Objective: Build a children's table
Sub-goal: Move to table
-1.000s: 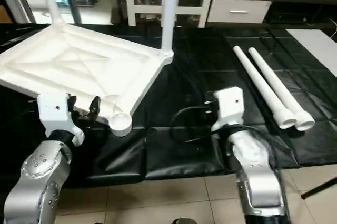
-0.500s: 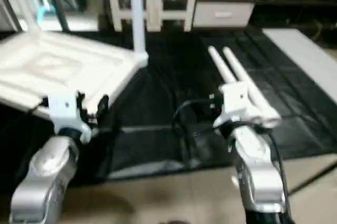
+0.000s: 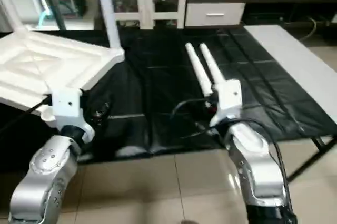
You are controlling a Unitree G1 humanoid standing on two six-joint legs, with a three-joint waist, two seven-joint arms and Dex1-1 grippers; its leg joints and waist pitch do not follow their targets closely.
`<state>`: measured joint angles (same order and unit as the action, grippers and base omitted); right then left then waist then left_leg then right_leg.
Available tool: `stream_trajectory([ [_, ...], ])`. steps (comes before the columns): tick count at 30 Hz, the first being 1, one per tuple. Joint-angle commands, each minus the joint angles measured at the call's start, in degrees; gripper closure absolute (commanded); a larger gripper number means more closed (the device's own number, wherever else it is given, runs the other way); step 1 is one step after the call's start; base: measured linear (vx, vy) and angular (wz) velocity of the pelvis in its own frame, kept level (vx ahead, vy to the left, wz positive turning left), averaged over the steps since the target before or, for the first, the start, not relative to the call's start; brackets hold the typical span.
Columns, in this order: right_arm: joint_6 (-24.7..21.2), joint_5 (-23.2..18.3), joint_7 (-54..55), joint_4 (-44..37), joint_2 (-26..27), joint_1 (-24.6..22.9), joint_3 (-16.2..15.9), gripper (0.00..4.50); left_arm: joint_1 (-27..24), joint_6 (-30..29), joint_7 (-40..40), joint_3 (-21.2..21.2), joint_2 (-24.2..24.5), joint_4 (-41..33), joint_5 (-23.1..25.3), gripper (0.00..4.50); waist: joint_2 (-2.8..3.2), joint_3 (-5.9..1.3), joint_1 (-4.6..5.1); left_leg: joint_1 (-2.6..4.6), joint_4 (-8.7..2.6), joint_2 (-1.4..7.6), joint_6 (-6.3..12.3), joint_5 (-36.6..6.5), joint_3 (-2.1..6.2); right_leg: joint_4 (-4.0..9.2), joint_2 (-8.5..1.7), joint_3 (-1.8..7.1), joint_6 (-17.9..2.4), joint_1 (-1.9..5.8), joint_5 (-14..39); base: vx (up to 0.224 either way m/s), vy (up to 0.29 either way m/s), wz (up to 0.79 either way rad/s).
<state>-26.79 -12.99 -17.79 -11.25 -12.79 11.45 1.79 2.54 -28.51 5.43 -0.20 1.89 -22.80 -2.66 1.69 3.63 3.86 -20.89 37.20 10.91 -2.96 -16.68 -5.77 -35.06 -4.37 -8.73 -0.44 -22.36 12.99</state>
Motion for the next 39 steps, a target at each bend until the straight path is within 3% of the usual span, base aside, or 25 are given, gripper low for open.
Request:
stream_trajectory([
  [1, -1.2, -0.5, 0.0, -1.6, -0.5, 0.8, 0.2, 0.0, 0.1, -0.7, 0.5, 0.4, 0.4, -1.4, -0.4, 1.17, 1.93, -1.04, -0.75, -2.13, -11.7, 6.05, 0.24, -42.5, 2.29, -7.07, -0.95, 0.68, 2.2, 8.25, 22.4, 0.0, 0.0, 0.0],
  [2, -1.6, -0.4, -0.1, -1.6, -0.8, 1.0, 0.0, 0.0, 0.1, -0.8, 0.6, 0.4, 0.5, -1.5, -0.5, 1.17, 1.78, -0.39, -1.84, 0.18, -12.79, 5.41, -0.49, -45.5, -0.48, -6.82, 0.44, 0.58, -1.2, 6.57, 11.3, 0.0, 0.0, 0.0],
  [4, -1.8, -0.4, -0.1, -1.5, -1.0, 1.1, 0.0, 0.0, 0.2, -1.0, 0.7, 0.3, 0.6, -1.6, -0.6, 1.17, 0.3, -0.68, -1.77, 0.97, -11.84, 6.63, 0.44, -43.6, -0.3, -8.0, -1.47, 5.25, 1.1, 8.36, 20.9, -0.009, -0.047, -0.05],
  [5, -1.9, -0.3, 0.0, -1.5, -1.1, 1.2, 0.0, 0.0, 0.2, -1.1, 0.7, 0.3, 0.6, -1.7, -0.6, 1.17, -4.58, -0.21, -2.32, 3.23, 0.67, -0.18, -0.91, -26.7, -3.53, 5.62, -5.05, 8.9, 3.7, 3.39, 57.3, -0.019, -0.095, -0.11],
  [6, -2.0, -0.3, -0.1, -1.4, -1.1, 1.3, 0.1, 0.0, 0.2, -1.2, 0.6, 0.2, 0.7, -1.8, -0.7, 1.17, -4.12, -0.39, -2.97, -0.26, 7.54, -1.59, 3.52, -5.1, -1.92, 9.79, -9.27, 13.37, -1.2, 5.76, 68.2, 0.012, -0.018, -0.23],
  [7, -2.0, -0.3, -0.2, -1.4, -1.1, 1.5, 0.1, 0.0, 0.2, -1.2, 0.5, 0.2, 0.8, -1.8, -0.8, 1.17, -4.2, -0.73, -4.56, -5.27, 6.77, -1.77, 4.09, -1.5, -0.48, 7.64, -8.79, 12.82, -2.2, 10.06, 57.9, 0.052, 0.011, 0.04],
  [9, -2.1, -0.5, -0.5, -1.3, -1.2, 1.9, 0.1, 0.0, 0.3, -1.2, 0.3, 0.2, 0.7, -1.7, -0.9, 1.17, -3.76, -1.37, -4.93, -2.53, 3.71, -1.77, 5.96, -1.9, -0.65, 6.83, -6.08, 12.85, -6.0, 9.04, 45.3, 0.046, -0.008, 0.24],
  [10, -2.1, -0.8, -0.9, -1.2, -1.2, 2.2, 0.0, 0.0, 0.3, -1.1, 0.3, 0.2, 0.7, -1.7, -0.9, 1.17, -0.09, -2.58, -4.3, 0.7, -1.84, -0.31, 6.94, 3.0, -0.79, 5.63, -2.52, 8.9, -11.1, 9.11, 27.0, 0.018, 0.011, 0.31],
  [12, -2.1, -1.2, -1.5, -1.2, -1.3, 2.5, -0.3, 0.0, 0.2, -1.1, 0.2, 0.1, 0.6, -1.7, -0.9, 1.17, 2.53, -2.22, -0.62, 7.16, -8.23, 6.03, 6.97, -17.9, 6.14, -2.13, 1.4, 5.47, -8.4, 3.56, 17.8, 0.042, 0.028, 0.2],
  [14, -2.2, -1.4, -1.7, -1.1, -1.4, 2.7, -0.5, 0.0, 0.2, -1.1, 0.1, 0.1, 0.6, -1.8, -0.9, 1.17, 1.67, -3.39, 0.42, 9.94, -8.59, 7.77, 14.12, -19.6, 8.04, -5.94, 0.18, 5.64, -1.5, 0.6, 8.4, 0.127, 0.034, 0.01],
  [17, -2.3, -1.3, -1.7, -1.1, -1.5, 2.9, -0.8, 0.0, -0.1, -1.2, 0.1, 0.0, 0.4, -1.9, -0.8, 1.17, -1.14, -2.59, 0.88, 6.76, -8.31, 4.31, 21.65, -11.6, 3.41, -3.69, -1.62, 6.58, 1.0, -0.42, -0.3, 0.109, -0.014, -0.01],
  [18, -2.3, -1.3, -1.7, -1.1, -1.5, 2.9, -0.8, 0.0, -0.2, -1.2, 0.1, 0.0, 0.4, -2.0, -0.8, 1.17, -2.13, -2.48, 0.49, 5.07, -7.47, 1.81, 19.33, -13.7, 1.32, -0.11, -2.52, 7.6, -0.1, 1.21, -0.7, 0.098, -0.063, 0.02],
  [19, -2.3, -1.0, -1.5, -1.0, -1.5, 2.9, -0.7, 0.0, -0.3, -1.2, 0.0, -0.2, 0.5, -2.0, -0.9, 1.17, -4.31, -4.0, -2.4, -1.89, 3.62, -4.83, 14.17, -7.6, -1.33, 6.72, -9.69, 16.34, -6.0, 10.22, 18.3, 0.136, -0.074, 0.0],
  [21, -2.4, -0.3, -0.7, -0.4, -1.5, 3.2, -0.4, 0.0, -0.5, -1.2, 0.0, -0.5, 0.7, -2.1, -1.1, 1.17, -4.45, -3.58, -2.83, -5.74, 6.02, -4.17, 10.11, 1.4, 0.34, 5.91, -8.65, 15.12, -9.6, 11.37, 18.6, 0.14, -0.061, -0.04],
  [23, -2.4, 0.2, 0.0, 0.1, -1.6, 3.5, -0.1, 0.0, -0.6, -1.2, 0.1, -0.6, 0.7, -2.1, -1.2, 1.17, -3.13, -3.35, -2.73, -5.6, 3.49, -2.7, 8.32, 7.2, 0.34, 6.41, -6.85, 11.74, -15.0, 10.41, 17.0, 0.128, -0.013, -0.05],
  [25, -2.5, 0.9, 1.0, 0.7, -1.9, 4.0, 0.2, 0.0, -0.6, -1.2, 0.2, -0.7, 0.7, -2.0, -1.3, 1.17, 1.69, -2.85, -1.94, 0.65, -5.34, 0.82, 7.23, 2.6, 1.44, 5.39, -0.08, 5.0, -9.6, 7.6, 20.2, 0.143, 0.071, -0.05],
  [26, -2.8, 1.5, 1.7, 1.0, -2.1, 4.2, 0.3, 0.0, -0.4, -1.2, 0.3, -0.9, 0.7, -1.9, -1.3, 1.17, 2.45, -2.67, 0.88, 3.7, -8.34, 4.11, 6.81, -20.4, 5.77, -0.4, 1.87, 4.06, -6.8, 5.16, 18.8, 0.137, 0.106, -0.08],
  [27, -3.0, 1.8, 2.2, 1.2, -2.2, 4.4, 0.4, 0.0, -0.4, -1.2, 0.3, -0.9, 0.7, -1.9, -1.2, 1.17, 2.45, -2.67, 0.88, 3.7, -8.34, 4.11, 6.81, -20.4, 5.77, -0.4, 1.87, 4.06, -6.8, 5.16, 18.8, 0.153, 0.098, -0.01],
  [28, -3.9, 2.4, 3.1, 1.3, -2.4, 4.6, 0.4, 0.0, -0.4, -1.4, 0.5, -1.1, 0.7, -1.9, -1.3, 1.17, 2.51, -4.38, 2.11, 8.56, -8.37, 6.3, 12.0, -20.3, 9.05, -4.89, 1.08, 5.25, -1.4, 1.19, 8.9, 0.177, 0.037, 0.04],
  [29, -6.1, 3.2, 4.5, 1.3, -2.8, 5.0, 0.4, 0.0, -0.4, -1.4, 1.0, -1.3, 0.7, -1.9, -1.4, 1.17, 2.29, -4.63, 2.48, 8.97, -7.61, 5.93, 16.37, -13.8, 9.35, -5.46, 0.88, 5.27, 1.0, 0.15, 7.4, 0.177, 0.037, 0.04],
  [31, -10.5, 5.1, 6.1, 2.2, -3.7, 6.5, 0.0, 0.0, -0.7, -2.6, 2.6, -3.1, 1.9, -2.3, -1.8, 1.17, 0.75, -4.02, 2.55, 6.67, -6.67, 4.57, 26.95, 7.8, 7.41, -5.67, -0.76, 6.47, 5.0, -1.78, 0.7, 0.121, 0.005, -0.12],
  [32, -11.2, 5.4, 6.1, 2.5, -4.0, 6.9, -0.2, 0.0, -0.8, -3.0, 3.2, -3.7, 2.3, -2.4, -1.9, 1.17, -2.03, -4.72, 1.96, 4.31, -4.06, 1.52, 25.79, 15.7, 4.75, -0.34, -3.43, 9.32, 3.3, -1.03, -9.0, 0.102, -0.01, -0.15],
  [34, -14.6, 3.4, 5.3, 4.1, -4.0, 8.8, 0.7, 0.0, -1.3, -2.2, 5.6, -5.6, 3.6, -3.1, -2.4, 1.17, -4.22, -5.04, -0.27, -3.78, 0.66, -4.6, 15.98, 7.3, 1.17, 2.95, -8.96, 14.06, 2.3, 6.36, -22.7, 0.097, -0.052, -0.03],
  [36, -16.9, 2.8, 5.9, 6.6, -3.9, 11.0, 1.3, 0.0, -1.4, -2.2, 6.7, -6.1, 4.2, -3.6, -3.0, 1.17, -3.37, -5.17, -0.53, -3.39, -2.33, -3.95, 6.52, 15.9, 1.36, -0.14, -4.85, 10.11, 0.8, 6.23, -41.4, 0.075, -0.055, -0.11],
  [39, -19.2, 2.9, 5.4, 12.2, -4.6, 15.1, 0.8, 0.0, -1.7, -3.3, 8.4, -6.6, 5.8, -4.5, -3.6, 1.17, -1.32, -4.43, -0.46, -1.07, -4.27, -1.09, 3.43, 7.8, 1.74, 1.09, -2.48, 8.93, -6.8, 5.01, -25.8, 0.0, 0.0, 0.0],
])
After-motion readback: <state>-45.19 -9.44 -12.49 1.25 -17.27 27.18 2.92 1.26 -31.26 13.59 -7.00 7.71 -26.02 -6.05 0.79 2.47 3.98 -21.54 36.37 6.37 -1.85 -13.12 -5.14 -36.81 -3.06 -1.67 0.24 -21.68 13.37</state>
